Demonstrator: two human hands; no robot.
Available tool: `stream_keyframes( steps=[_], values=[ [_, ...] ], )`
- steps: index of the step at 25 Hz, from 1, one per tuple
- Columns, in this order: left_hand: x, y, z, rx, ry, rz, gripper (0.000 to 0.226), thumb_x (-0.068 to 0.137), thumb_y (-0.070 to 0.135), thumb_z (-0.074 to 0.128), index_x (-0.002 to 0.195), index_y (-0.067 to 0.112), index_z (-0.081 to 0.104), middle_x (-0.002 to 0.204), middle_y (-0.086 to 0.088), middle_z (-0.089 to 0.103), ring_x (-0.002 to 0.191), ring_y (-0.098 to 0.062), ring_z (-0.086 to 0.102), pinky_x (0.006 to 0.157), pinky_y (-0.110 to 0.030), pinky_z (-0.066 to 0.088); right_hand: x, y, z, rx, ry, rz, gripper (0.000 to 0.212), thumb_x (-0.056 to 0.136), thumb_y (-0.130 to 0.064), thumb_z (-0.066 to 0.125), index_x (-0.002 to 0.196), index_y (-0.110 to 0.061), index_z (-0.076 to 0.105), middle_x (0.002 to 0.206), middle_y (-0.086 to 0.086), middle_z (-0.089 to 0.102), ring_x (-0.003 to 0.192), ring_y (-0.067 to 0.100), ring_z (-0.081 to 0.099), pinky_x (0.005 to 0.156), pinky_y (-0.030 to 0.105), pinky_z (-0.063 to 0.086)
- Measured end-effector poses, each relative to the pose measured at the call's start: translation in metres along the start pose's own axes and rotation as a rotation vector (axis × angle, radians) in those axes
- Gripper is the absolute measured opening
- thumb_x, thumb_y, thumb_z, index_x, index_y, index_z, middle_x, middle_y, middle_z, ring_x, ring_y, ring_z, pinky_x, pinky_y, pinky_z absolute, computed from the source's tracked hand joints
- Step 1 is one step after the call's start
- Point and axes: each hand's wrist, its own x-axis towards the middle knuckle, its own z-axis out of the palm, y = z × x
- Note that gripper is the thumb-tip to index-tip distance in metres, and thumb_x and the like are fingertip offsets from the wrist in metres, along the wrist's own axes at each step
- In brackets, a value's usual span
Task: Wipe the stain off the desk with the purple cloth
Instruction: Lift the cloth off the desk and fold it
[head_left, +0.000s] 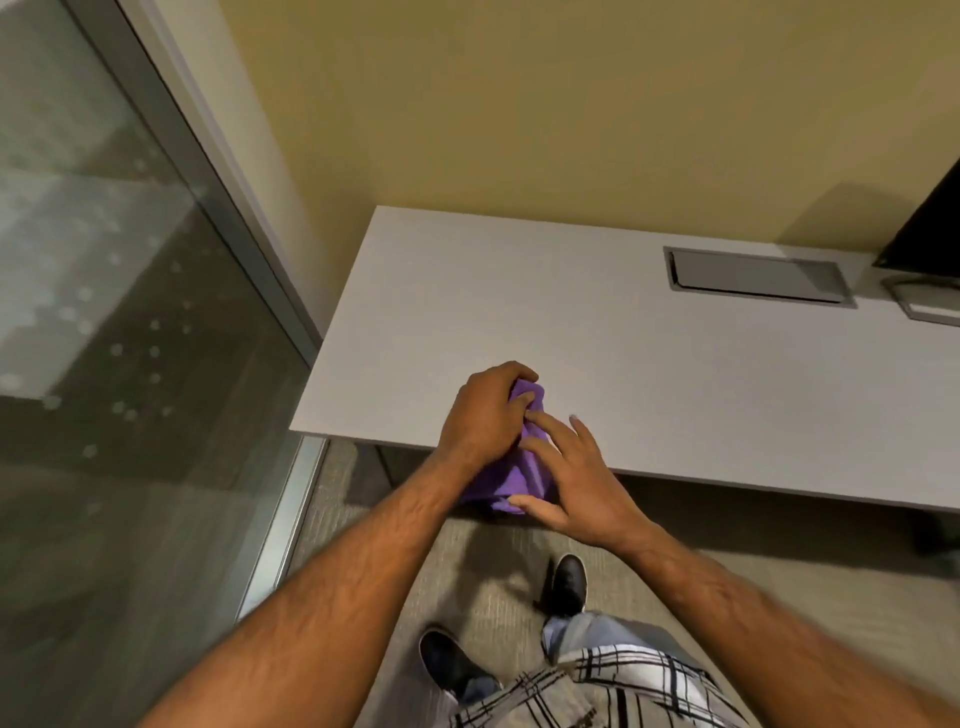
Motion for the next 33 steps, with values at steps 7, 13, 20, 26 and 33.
stream_keyframes(
  steps=[7,13,20,26,33],
  values=[
    [0.028,0.029,-0.007,0.245,-0.178,0.235,0.023,0.097,0.022,0.052,0.118,0.023,0.063,0.113,0.003,0.069,0.102,-0.015,0.062,0.092,-0.031,0.049,0.006,0.08,-0.05,0.222,0.212,0.423,0.073,0.076,-0.052,0.075,0.136,-0.025,0.043,0.142,0.001,0.046,0.129,0.019,0.043,0.109,0.039,0.03],
    [0.07,0.066,0.012,0.34,-0.125,0.411,0.025,0.098,0.028,0.047,0.118,0.024,0.062,0.115,0.005,0.07,0.102,-0.018,0.063,0.084,-0.026,0.045,0.009,0.157,-0.071,0.503,-0.011,0.457,0.037,0.081,-0.038,0.077,0.113,-0.024,0.065,0.114,-0.003,0.066,0.102,0.012,0.06,0.096,0.038,0.05],
    [0.122,0.091,0.055,0.285,0.04,0.343,0.023,0.099,0.036,0.049,0.119,0.031,0.058,0.111,0.012,0.07,0.094,-0.014,0.065,0.08,-0.023,0.047,0.008,0.239,-0.134,0.57,0.12,0.464,0.015,0.083,-0.016,0.076,0.096,-0.019,0.069,0.089,-0.006,0.069,0.081,0.013,0.063,0.072,0.029,0.053],
    [0.189,0.118,0.074,0.205,0.135,0.286,0.023,0.097,0.032,0.053,0.117,0.023,0.061,0.098,0.014,0.066,0.079,-0.011,0.058,0.072,-0.023,0.041,0.047,0.298,-0.19,0.496,0.321,0.43,0.015,0.082,-0.004,0.071,0.092,-0.015,0.067,0.086,0.0,0.07,0.08,0.022,0.063,0.075,0.038,0.053],
    [0.278,0.106,0.092,0.089,0.089,0.229,0.021,0.097,0.03,0.055,0.11,0.019,0.066,0.097,0.013,0.066,0.086,-0.011,0.061,0.074,-0.025,0.048,0.108,0.347,-0.194,0.511,0.346,0.537,0.009,0.087,-0.005,0.065,0.095,-0.009,0.063,0.089,0.006,0.066,0.078,0.019,0.059,0.068,0.03,0.05]
  ],
)
